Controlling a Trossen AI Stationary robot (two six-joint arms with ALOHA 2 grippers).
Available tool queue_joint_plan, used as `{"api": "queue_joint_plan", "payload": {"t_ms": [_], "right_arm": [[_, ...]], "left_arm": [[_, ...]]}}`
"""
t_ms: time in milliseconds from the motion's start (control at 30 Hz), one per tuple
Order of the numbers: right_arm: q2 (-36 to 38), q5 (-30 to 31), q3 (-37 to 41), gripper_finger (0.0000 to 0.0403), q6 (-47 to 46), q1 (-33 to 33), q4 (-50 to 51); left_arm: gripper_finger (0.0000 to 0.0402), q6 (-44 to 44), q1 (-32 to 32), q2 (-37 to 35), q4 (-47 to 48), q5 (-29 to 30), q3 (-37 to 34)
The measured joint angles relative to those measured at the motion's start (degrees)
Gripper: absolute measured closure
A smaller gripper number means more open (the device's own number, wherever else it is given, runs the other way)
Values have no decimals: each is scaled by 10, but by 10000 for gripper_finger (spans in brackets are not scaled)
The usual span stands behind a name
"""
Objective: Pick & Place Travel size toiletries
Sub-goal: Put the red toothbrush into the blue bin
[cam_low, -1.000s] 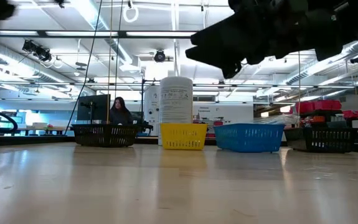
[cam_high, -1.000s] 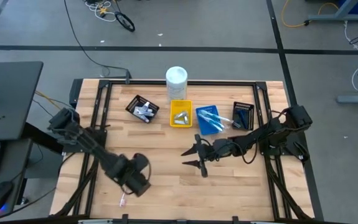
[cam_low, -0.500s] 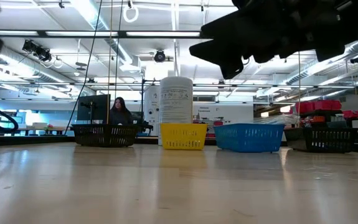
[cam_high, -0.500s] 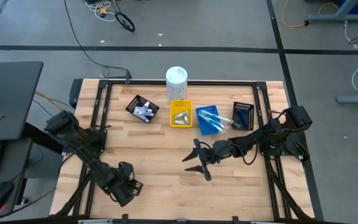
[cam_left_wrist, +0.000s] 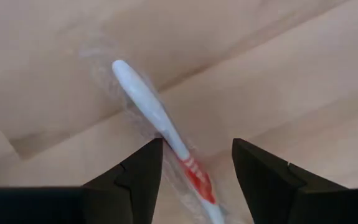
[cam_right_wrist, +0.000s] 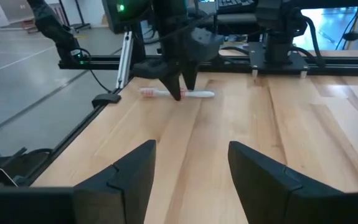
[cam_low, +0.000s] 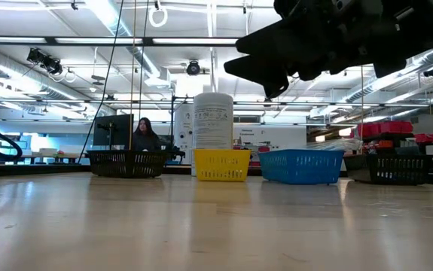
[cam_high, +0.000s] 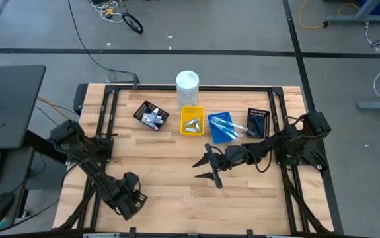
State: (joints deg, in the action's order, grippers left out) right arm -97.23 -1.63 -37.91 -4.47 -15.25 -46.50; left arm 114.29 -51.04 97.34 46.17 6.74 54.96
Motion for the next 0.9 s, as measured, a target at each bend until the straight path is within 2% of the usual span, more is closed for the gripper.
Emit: {"api": "queue_joint_plan", "payload": {"t_ms": [100,200,433,500,667,767,900], "right_arm": [[0,0,0,191,0,0,0],[0,0,0,191,0,0,-1],[0,0,0,191,0,0,-8],[0,0,0,191,0,0,-10],[0,0,0,191,0,0,-14],[0,0,0,191,0,0,-14],[0,0,0,191,-11,0,-13]], "left_arm": [[222,-12,0,21,-8,-33,2],[264,-22,1,35,-11,-37,4],[375,-10,7,32,-13,40,3],[381,-10,12,33,-9,79,9],[365,-90,33,35,-20,255,56],[362,-180,56,35,-12,298,95],[378,-324,100,35,-15,353,149]]}}
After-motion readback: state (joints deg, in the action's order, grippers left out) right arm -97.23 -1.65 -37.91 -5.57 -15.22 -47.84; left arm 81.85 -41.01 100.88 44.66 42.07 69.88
